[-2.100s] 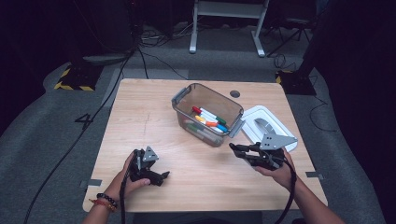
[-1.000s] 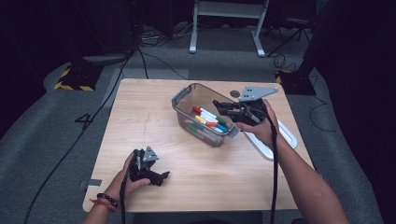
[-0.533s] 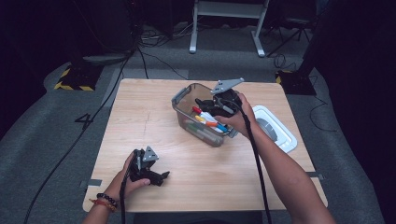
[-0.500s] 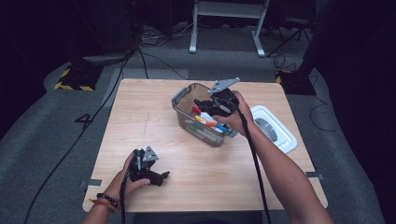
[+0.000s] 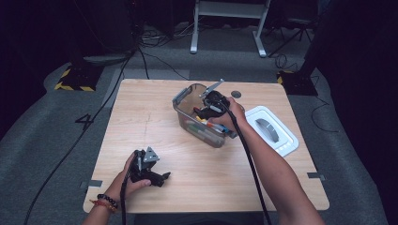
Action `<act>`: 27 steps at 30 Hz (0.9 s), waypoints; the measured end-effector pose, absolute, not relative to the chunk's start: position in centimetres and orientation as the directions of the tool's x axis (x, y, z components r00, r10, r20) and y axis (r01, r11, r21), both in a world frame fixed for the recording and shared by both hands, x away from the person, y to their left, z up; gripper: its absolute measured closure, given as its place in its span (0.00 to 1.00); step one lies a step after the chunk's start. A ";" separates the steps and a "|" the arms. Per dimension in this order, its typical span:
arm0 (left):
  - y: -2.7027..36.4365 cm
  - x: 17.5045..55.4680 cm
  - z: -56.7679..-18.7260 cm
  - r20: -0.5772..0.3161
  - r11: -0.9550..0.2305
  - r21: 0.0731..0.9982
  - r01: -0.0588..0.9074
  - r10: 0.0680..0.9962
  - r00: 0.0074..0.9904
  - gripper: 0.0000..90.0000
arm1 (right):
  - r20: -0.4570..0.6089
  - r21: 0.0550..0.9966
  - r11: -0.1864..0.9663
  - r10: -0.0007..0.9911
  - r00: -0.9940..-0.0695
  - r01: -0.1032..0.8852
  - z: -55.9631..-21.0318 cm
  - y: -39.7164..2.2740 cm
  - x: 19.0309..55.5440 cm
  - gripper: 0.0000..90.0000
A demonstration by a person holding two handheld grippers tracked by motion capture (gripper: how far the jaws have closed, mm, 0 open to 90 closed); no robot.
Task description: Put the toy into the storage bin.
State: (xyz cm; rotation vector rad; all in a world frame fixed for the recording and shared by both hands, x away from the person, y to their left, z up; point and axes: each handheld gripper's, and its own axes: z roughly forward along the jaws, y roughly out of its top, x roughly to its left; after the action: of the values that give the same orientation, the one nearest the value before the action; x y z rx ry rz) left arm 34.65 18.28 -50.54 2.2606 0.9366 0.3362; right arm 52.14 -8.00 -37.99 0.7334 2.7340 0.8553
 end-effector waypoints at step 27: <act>18.3 34.6 -50.5 -0.013 -0.527 0.661 0.534 0.703 0.711 0.00 | -0.115 0.805 0.545 0.531 -0.839 0.234 -32.5 -17.8 47.9 0.50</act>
State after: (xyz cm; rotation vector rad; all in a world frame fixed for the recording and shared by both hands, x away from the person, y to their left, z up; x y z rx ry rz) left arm 34.65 18.28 -50.54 2.2611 0.9367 0.3366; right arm 47.94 -17.83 -32.49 0.6295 2.4385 1.1960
